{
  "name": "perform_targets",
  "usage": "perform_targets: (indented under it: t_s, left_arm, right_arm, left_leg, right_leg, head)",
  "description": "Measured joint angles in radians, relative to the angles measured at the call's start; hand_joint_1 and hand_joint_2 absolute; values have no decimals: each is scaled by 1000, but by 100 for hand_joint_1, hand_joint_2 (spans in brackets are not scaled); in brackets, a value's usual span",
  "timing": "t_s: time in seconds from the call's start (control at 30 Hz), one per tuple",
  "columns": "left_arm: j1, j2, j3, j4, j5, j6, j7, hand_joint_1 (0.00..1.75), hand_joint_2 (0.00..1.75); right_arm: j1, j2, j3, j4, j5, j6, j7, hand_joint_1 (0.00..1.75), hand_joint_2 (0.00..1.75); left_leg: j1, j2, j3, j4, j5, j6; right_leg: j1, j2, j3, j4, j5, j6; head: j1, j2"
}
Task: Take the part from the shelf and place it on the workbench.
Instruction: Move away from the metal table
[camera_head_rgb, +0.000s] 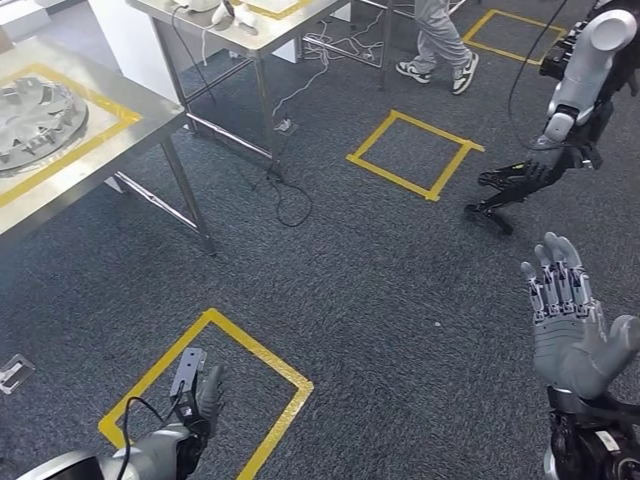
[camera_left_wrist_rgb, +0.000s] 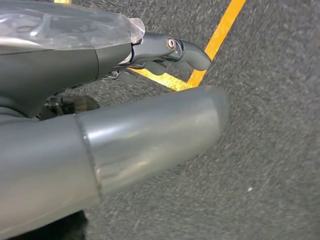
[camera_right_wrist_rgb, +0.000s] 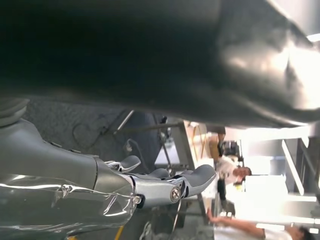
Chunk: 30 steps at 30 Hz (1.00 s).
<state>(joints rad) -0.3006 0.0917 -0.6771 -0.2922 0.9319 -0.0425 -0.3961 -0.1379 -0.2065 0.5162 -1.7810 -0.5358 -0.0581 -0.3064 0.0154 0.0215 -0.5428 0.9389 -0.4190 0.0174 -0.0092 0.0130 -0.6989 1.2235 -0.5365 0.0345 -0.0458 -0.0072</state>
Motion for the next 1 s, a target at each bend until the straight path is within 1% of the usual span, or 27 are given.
perform_targets:
  t_s: [0.03,0.07,0.1,0.13,0.17,0.2,0.23,0.27,0.3,0.33,0.37,0.4,0.47,0.5,0.53,0.57,0.6,0.63,0.67,0.7,0.73,0.77,0.83,0.87,0.9,0.97,1.0]
  left_arm:
    - [2,0,0,0,0,0,0,0,0]
    - [2,0,0,0,0,-1,-1,0,0]
    - [2,-1,0,0,0,-1,-1,0,0]
    - [2,-1,0,0,0,-2,-1,0,0]
    - [1,-1,0,0,0,-2,-2,0,0]
    - [1,0,0,0,0,-2,-2,0,0]
    - [0,1,0,0,0,-2,-3,0,0]
    - [0,1,0,0,0,-2,-3,0,0]
    - [-1,1,0,0,0,-2,-4,0,0]
    - [-3,1,0,0,0,-3,-4,0,0]
    - [-5,0,0,0,0,-4,-5,0,0]
    - [-6,0,0,0,0,-4,-5,0,0]
    - [-5,0,0,0,0,-5,-6,0,0]
    - [-2,0,0,0,0,-5,-6,0,0]
    - [1,1,0,0,0,-5,-6,0,0]
    - [3,1,0,0,0,-5,-6,0,0]
    - [4,1,0,0,0,-5,-6,0,0]
    - [3,1,0,0,0,-5,-6,0,0]
    - [1,2,0,0,0,-5,-6,0,0]
    - [-1,3,0,0,0,-6,-6,0,0]
    - [-3,4,0,0,0,-6,-6,0,0]
    - [-4,5,0,0,0,-5,-6,0,0]
    - [-7,3,0,0,1,-5,-6,0,0]
    - [-9,2,0,-1,1,-5,-6,0,0]
    - [-11,1,0,-1,1,-6,-6,0,0]
    - [-10,0,0,-1,0,-6,-6,0,0]
    - [-9,0,0,-1,0,-6,-6,0,0]
  right_arm:
    - [3,0,0,0,1,1,0,0,0]
    - [5,0,0,0,2,1,1,0,0]
    - [6,-1,0,-1,2,2,1,0,0]
    - [6,-1,0,-2,2,2,1,0,0]
    - [5,-1,0,-3,2,3,1,0,0]
    - [5,-1,0,-4,2,3,1,0,0]
    - [5,-1,0,-5,3,3,1,0,0]
    - [6,-1,0,-6,3,4,1,0,0]
    - [7,-1,0,-6,3,4,2,0,0]
    - [9,-1,0,-7,4,5,2,0,0]
    - [9,-1,0,-8,5,7,3,0,0]
    - [8,-1,0,-10,6,9,3,0,0]
    - [9,-1,0,-12,7,11,4,0,0]
    - [11,-1,0,-12,8,12,5,0,0]
    - [14,-1,0,-12,8,12,6,0,0]
    - [17,-1,0,-12,8,13,7,0,0]
    - [19,-1,0,-12,8,13,7,0,0]
    - [20,-1,0,-12,9,14,7,0,0]
    - [21,-1,0,-12,9,15,7,0,0]
    - [22,-2,0,-12,9,16,6,0,0]
    - [23,-2,0,-12,9,18,6,0,0]
    - [25,-2,-1,-12,9,18,5,0,0]
    - [32,-5,-2,-13,9,20,3,0,0]
    - [34,-6,-3,-14,9,21,1,0,0]
    - [36,-8,-4,-15,9,22,0,0,0]
    - [38,-11,-6,-16,10,27,-2,0,0]
    - [39,-13,-8,-16,10,28,-2,0,0]
  left_leg:
    - [0,11,1,0,-2,-1]
    - [0,22,2,1,-4,-2]
    - [1,32,5,1,-6,-5]
    - [2,43,10,2,-10,-10]
    - [-1,52,14,3,-14,-14]
    - [-3,61,16,4,-17,-19]
    - [-7,70,18,5,-19,-24]
    - [-10,80,19,5,-19,-29]
    - [-10,91,21,6,-20,-33]
    - [-8,93,22,9,-26,-39]
    - [-6,80,18,24,-39,-44]
    - [-3,57,3,60,-63,-47]
    - [-1,4,-58,190,-129,-50]
    - [0,-8,-95,260,-154,-50]
    - [0,-13,-120,303,-162,-49]
    - [0,-16,-128,309,-149,-46]
    - [-1,-19,-115,272,-118,-42]
    - [-1,-30,-86,204,-76,-36]
    - [-1,-54,-54,129,-43,-28]
    - [-1,-73,-28,67,-20,-23]
    - [-2,-88,-12,30,-11,-20]
    - [-3,-93,-7,15,-12,-19]
    - [-3,-70,-2,5,-8,-17]
    - [-1,-59,2,-1,-5,-13]
    - [2,-47,6,-8,-2,-9]
    - [3,-23,11,-14,-1,-3]
    - [2,-10,12,-14,-3,-2]
  right_leg:
    - [-3,-5,-15,34,-6,3]
    - [-6,-8,-10,26,8,5]
    - [-8,-15,17,-25,39,6]
    - [-9,-32,57,-103,74,7]
    - [-5,-56,94,-175,98,5]
    - [-1,-74,123,-228,112,0]
    - [3,-85,136,-254,114,-7]
    - [7,-82,137,-257,111,-15]
    - [6,-68,137,-256,113,-22]
    - [5,-56,136,-258,115,-28]
    - [4,-44,136,-260,117,-34]
    - [2,-33,136,-262,120,-41]
    - [2,-11,134,-264,123,-50]
    - [3,2,132,-264,124,-53]
    - [4,16,132,-264,125,-54]
    - [6,31,132,-263,125,-55]
    - [7,46,132,-263,126,-55]
    - [8,60,133,-263,127,-55]
    - [8,73,133,-263,128,-53]
    - [8,85,131,-262,129,-51]
    - [7,95,128,-262,130,-46]
    - [4,105,124,-263,132,-40]
    - [0,121,117,-265,135,-26]
    - [2,109,112,-257,129,-20]
    - [4,85,98,-231,113,-16]
    - [4,23,42,-109,49,-7]
    - [0,6,8,-34,18,-2]
  head:
    - [0,0]
    - [0,0]
    - [0,0]
    - [1,0]
    - [2,0]
    - [4,0]
    - [3,0]
    - [2,0]
    - [0,0]
    - [-3,0]
    - [-4,0]
    - [-6,0]
    - [-13,0]
    - [-15,0]
    - [-17,0]
    - [-18,0]
    - [-19,0]
    - [-20,0]
    - [-20,0]
    - [-19,0]
    - [-18,0]
    - [-18,0]
    - [-20,0]
    - [-19,0]
    - [-15,0]
    - [-6,0]
    - [-3,0]
